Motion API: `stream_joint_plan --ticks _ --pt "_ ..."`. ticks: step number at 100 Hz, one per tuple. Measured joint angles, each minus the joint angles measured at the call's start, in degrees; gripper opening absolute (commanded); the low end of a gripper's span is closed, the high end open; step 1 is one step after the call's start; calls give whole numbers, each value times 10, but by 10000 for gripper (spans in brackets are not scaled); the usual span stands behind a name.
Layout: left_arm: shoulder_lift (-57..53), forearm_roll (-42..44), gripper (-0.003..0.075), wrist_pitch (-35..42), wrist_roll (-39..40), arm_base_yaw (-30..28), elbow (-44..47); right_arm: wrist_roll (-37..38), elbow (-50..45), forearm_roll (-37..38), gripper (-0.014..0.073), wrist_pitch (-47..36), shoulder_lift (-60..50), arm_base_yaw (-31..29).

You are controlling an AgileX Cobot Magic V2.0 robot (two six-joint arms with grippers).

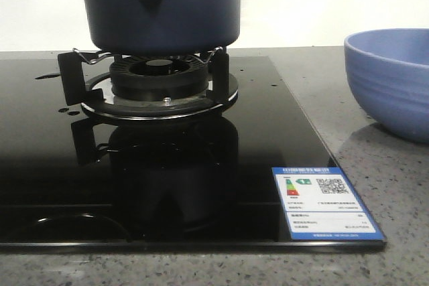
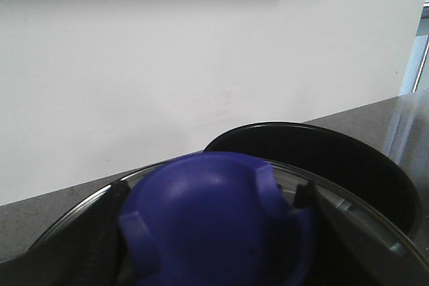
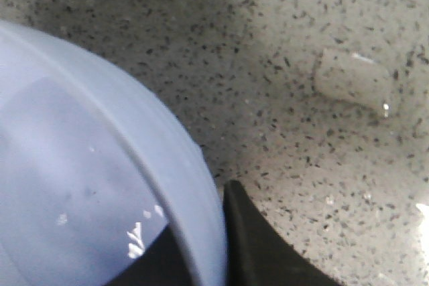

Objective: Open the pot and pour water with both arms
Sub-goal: 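Lift the bowl over the open pot and tilt it to pour water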

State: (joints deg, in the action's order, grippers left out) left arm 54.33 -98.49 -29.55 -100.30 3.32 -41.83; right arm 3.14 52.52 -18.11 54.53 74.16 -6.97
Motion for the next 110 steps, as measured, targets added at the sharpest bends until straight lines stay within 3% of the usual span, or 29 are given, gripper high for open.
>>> stream_joint_plan --ticks 18,50,84,110 --pt "0 0 262 1 -1 0 0 -11 59 -8 -67 30 -5 2" --pt "0 0 261 2 -1 0 0 -11 266 -11 -58 108 12 64" --pt "0 0 262 3 -1 0 0 -11 547 -11 -57 180 161 155" --pt "0 0 261 3 -1 0 0 2 688 32 -57 185 255 216"
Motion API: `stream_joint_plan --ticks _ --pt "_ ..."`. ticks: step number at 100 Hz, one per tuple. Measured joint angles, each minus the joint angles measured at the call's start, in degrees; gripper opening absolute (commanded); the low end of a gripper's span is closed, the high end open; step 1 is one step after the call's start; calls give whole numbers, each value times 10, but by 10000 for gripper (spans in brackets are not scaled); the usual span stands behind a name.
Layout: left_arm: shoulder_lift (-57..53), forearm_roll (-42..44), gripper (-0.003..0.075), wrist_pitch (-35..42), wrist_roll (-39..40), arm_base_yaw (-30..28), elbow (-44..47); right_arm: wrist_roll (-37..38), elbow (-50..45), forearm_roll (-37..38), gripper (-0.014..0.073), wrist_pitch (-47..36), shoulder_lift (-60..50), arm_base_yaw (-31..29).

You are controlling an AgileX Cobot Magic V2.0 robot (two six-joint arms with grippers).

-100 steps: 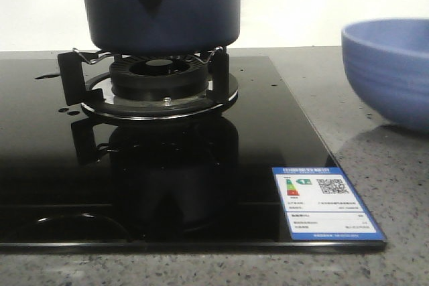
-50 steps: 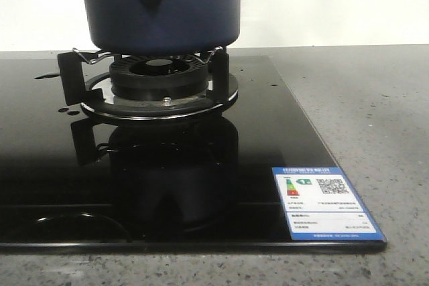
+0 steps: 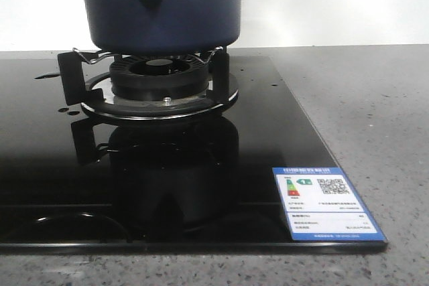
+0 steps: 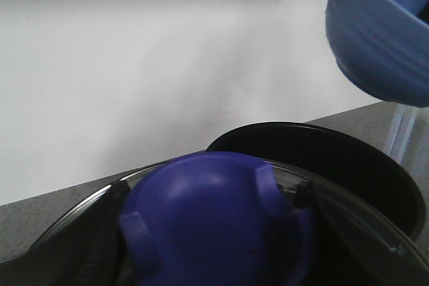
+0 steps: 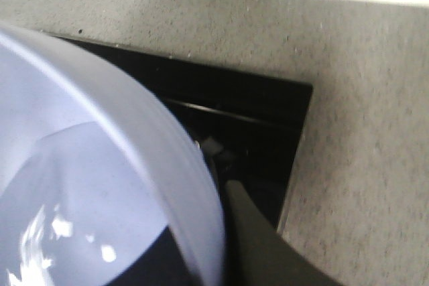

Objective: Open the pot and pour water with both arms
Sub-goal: 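Lift the bowl over the open pot and tilt it to pour water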

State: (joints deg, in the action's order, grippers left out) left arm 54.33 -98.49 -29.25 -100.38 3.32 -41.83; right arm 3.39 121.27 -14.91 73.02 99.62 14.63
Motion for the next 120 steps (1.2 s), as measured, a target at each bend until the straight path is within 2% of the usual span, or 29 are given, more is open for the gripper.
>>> stream_joint_plan --ticks 30,58,103,120 --pt "0 0 261 1 0 0 0 1 28 99 -57 -34 36 67" --pt "0 0 261 1 0 0 0 7 28 237 -57 -92 44 138" --pt "0 0 261 1 0 0 0 33 28 449 -57 -114 86 206" --pt "0 0 261 2 0 0 0 34 28 506 -57 -124 87 220"
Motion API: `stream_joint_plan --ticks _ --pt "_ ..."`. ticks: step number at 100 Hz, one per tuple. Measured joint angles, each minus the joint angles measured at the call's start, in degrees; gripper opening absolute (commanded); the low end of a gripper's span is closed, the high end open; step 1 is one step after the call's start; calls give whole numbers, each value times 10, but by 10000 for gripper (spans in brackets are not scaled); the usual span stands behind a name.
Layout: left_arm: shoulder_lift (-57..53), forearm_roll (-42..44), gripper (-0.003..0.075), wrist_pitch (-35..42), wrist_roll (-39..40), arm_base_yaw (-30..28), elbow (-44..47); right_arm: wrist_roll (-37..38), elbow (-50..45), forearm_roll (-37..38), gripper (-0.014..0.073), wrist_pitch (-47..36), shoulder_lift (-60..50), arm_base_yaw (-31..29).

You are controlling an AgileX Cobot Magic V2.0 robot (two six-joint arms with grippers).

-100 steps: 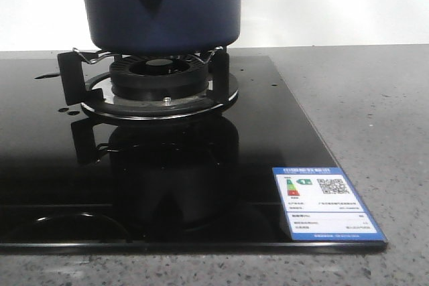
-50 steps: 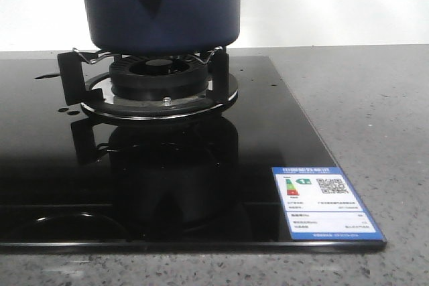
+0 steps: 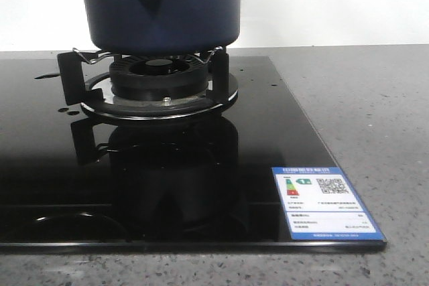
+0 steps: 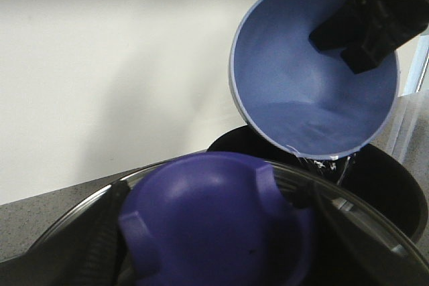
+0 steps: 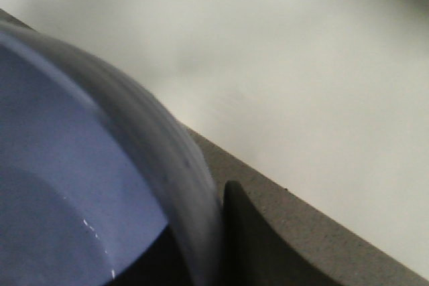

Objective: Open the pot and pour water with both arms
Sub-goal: 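Lift the bowl over the open pot and tilt it to pour water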

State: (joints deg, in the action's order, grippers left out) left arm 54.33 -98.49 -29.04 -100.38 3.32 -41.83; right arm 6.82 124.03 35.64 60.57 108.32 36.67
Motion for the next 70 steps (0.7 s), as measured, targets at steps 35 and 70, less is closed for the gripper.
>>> stream_joint_plan --ticks 35,70 --pt "0 0 261 1 0 0 0 27 0 119 -57 -34 1 23" --pt "0 0 262 1 0 0 0 96 0 292 -57 -64 1 55"
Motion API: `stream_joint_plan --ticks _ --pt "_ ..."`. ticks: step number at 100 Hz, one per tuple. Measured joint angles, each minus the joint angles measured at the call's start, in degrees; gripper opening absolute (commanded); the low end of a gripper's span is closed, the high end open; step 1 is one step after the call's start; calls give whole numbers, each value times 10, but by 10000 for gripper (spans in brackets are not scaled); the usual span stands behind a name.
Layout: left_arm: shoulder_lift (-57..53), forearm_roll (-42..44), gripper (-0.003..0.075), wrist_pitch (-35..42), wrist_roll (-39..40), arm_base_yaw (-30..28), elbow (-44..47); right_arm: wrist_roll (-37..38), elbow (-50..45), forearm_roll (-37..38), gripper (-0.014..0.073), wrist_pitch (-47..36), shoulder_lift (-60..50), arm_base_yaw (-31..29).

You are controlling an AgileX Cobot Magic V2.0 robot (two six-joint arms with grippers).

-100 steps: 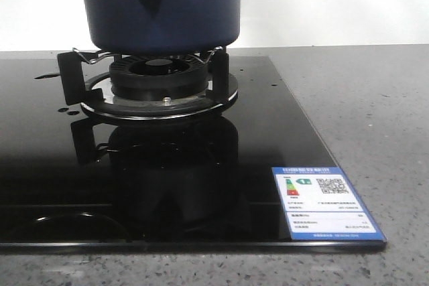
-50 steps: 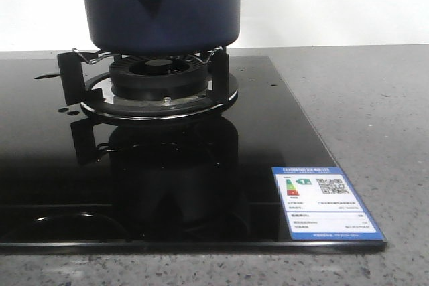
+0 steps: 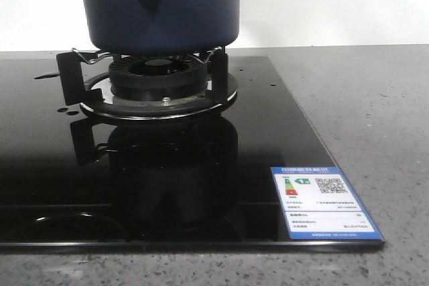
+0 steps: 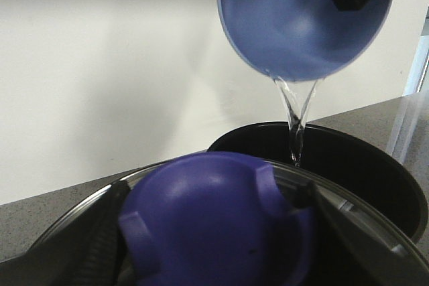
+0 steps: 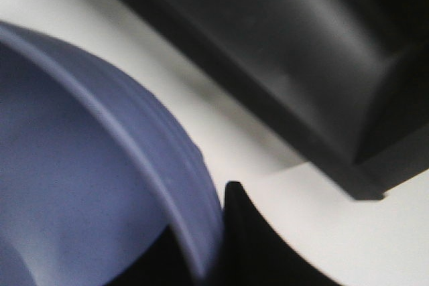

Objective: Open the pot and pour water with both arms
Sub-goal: 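Lift the bowl over the open pot and tilt it to pour water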

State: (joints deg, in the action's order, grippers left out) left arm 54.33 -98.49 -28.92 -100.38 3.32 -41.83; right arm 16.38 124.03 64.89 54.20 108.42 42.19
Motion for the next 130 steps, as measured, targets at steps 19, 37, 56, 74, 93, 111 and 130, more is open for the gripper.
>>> stream_joint_plan --ticks 19,37,56,74,93,111,130 --pt "0 0 262 0 0 0 0 10 0 94 -57 -26 0 18" --pt "0 0 261 1 0 0 0 11 1 143 -57 -47 0 34" --pt "0 0 261 1 0 0 0 11 1 147 -57 -49 0 35" --pt "0 0 262 11 0 13 0 11 -7 129 -57 -26 0 35" --pt "0 0 262 13 0 17 0 11 -45 66 -57 -1 0 35" --pt "0 0 261 14 0 17 0 47 -51 4 -63 58 1 35" --pt "0 0 262 14 0 17 0 53 -26 -89 -63 100 -18 21"
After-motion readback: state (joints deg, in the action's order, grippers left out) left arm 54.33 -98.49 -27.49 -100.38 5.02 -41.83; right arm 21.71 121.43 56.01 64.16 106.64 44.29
